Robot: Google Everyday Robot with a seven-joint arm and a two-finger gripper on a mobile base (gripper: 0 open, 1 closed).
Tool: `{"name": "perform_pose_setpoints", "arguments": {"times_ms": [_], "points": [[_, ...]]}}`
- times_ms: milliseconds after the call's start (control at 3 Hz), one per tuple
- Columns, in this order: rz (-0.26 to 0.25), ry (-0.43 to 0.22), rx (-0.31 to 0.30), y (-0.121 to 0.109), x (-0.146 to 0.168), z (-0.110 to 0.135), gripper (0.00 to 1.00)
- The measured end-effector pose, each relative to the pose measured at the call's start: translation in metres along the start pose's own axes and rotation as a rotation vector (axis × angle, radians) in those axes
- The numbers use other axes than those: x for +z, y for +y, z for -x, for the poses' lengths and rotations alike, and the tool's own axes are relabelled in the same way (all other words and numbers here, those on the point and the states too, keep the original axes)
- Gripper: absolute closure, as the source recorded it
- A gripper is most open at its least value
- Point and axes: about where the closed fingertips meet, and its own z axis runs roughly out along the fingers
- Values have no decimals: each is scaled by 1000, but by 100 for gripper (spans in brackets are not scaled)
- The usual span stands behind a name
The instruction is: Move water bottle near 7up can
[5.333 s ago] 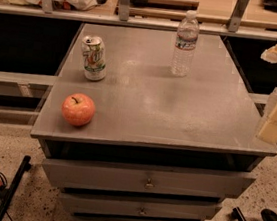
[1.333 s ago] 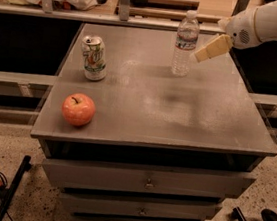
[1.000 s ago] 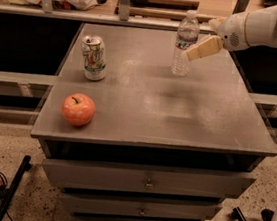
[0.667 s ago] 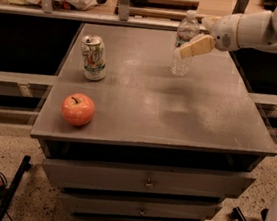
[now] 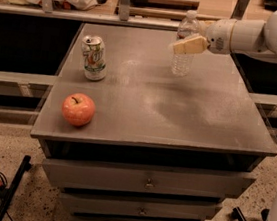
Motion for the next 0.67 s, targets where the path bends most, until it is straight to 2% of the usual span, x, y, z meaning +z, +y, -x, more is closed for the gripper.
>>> {"name": "perform_pose_setpoints", "arguments": {"times_ms": [667], "points": [[-12,-7,20,-3,9,-3,64]]}}
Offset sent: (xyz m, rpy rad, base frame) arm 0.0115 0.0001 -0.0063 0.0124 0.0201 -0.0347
